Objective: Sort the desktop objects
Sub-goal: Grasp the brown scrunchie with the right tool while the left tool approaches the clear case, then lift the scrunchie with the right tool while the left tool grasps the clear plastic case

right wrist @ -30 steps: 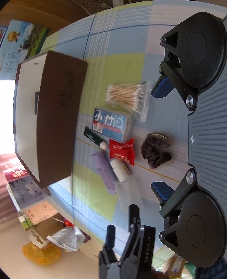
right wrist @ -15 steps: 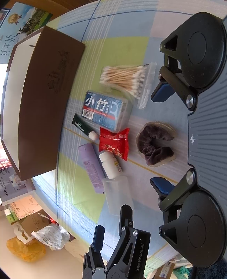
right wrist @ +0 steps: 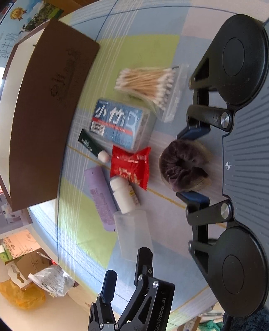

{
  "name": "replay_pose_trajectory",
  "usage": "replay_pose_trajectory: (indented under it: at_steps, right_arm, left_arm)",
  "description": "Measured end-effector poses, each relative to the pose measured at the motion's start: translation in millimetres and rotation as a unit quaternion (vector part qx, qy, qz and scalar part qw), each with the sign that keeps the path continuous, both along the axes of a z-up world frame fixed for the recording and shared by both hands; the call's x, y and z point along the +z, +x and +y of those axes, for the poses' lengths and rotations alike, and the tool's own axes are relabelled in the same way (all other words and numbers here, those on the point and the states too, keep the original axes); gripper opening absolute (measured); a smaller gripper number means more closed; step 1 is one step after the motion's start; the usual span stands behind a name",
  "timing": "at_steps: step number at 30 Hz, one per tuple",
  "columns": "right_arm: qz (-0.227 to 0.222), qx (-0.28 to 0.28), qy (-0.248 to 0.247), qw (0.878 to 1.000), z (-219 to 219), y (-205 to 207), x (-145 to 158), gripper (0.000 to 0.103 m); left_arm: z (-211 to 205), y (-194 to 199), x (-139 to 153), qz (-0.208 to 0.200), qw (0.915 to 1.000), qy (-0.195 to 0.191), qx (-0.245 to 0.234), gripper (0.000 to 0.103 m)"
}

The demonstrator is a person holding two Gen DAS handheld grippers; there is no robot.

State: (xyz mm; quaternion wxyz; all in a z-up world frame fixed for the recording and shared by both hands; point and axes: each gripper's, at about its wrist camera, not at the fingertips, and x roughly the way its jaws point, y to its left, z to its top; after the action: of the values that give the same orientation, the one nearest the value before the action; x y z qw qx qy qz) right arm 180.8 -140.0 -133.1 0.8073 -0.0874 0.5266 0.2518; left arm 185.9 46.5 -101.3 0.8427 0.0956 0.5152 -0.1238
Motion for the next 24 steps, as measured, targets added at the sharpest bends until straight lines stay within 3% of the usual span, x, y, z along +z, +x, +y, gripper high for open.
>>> replay_pose_trajectory:
  at_steps: [5, 9, 13, 19, 24]
  right_arm:
    - [0.006, -0.014, 0.006, 1.0, -12.0, -2.5, 1.5, 0.024]
    - [0.003, -0.041, 0.008, 0.999, -26.3, -3.2, 7.0, 0.022]
    - [0.0, -0.078, 0.002, 0.997, -47.9, -3.4, 9.9, 0.022]
    - [0.004, -0.124, 0.006, 0.992, -79.5, -8.3, 13.1, 0.022]
    - [0.009, -0.138, 0.014, 0.99, -98.1, -10.5, 14.6, 0.022]
  left_arm:
    - [-9.2, 4.0, -5.9, 0.001, 0.9997, 0.004, -0.025, 0.079]
    - [-19.2, 7.6, -12.4, -0.003, 0.9975, 0.011, -0.07, 0.079]
    - [-28.0, 13.3, -19.7, -0.006, 0.9946, 0.026, -0.1, 0.07]
    - [-32.9, 16.2, -24.9, 0.007, 0.9954, 0.013, -0.095, 0.057]
    - [-38.2, 12.4, -23.8, 0.009, 0.9954, 0.006, -0.096, 0.051]
